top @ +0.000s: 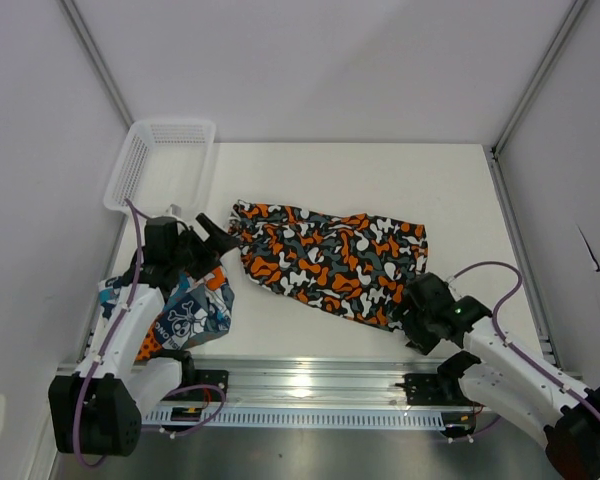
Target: Fold and stack the shorts
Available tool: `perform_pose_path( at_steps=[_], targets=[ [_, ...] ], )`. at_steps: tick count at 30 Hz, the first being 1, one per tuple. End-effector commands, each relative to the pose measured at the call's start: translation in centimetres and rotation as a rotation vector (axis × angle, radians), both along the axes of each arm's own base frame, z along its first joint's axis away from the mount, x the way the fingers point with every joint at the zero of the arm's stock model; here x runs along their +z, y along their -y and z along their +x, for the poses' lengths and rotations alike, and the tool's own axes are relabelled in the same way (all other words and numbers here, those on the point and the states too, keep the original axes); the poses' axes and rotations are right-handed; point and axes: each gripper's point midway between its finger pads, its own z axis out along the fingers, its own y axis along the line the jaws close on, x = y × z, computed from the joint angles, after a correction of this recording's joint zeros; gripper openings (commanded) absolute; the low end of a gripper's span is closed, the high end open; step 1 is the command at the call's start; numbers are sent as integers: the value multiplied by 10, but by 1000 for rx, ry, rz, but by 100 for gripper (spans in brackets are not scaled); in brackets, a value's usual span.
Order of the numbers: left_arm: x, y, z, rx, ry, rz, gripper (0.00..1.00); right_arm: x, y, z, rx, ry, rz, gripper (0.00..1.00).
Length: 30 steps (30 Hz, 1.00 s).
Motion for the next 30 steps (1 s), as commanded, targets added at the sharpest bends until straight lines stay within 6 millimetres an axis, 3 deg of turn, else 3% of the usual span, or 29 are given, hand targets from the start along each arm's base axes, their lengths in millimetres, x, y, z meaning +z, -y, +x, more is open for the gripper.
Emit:
perform_pose_path(
  at_steps=[1, 4, 10, 14, 18, 20, 21, 24, 28, 30],
  targets=[
    [12, 6, 3, -28, 66, -13, 99, -14, 5, 10, -154, 19, 5, 76],
    [12, 5, 1, -27, 72, -10, 99, -22, 9, 13, -244, 26, 13, 75],
    [11, 5, -3, -22, 86, -11, 99, -10, 30, 29, -411, 129, -7, 74],
    [9, 5, -3, -17, 84, -18, 99, -12, 37, 35, -467, 154, -11, 67],
    [6, 4, -5, -17, 77, -10, 99, -10, 40, 43, -453, 166, -25, 21],
    [0, 2, -7, -12, 68, -3, 99, -5, 40, 49, -443, 185, -24, 11],
    [0, 2, -7, -12, 68, -1, 99, 3, 40, 53, -443, 203, -20, 0],
    [-12, 3, -8, -14, 39, -2, 99, 20, 52, 65, -450, 259, -62, 0],
    [-24, 7, -7, -35, 11, -6, 98, 69, 77, 97, -464, 355, -72, 0],
    [-28, 10, -7, -51, 6, -5, 98, 83, 88, 111, -422, 394, -90, 0]
  ],
)
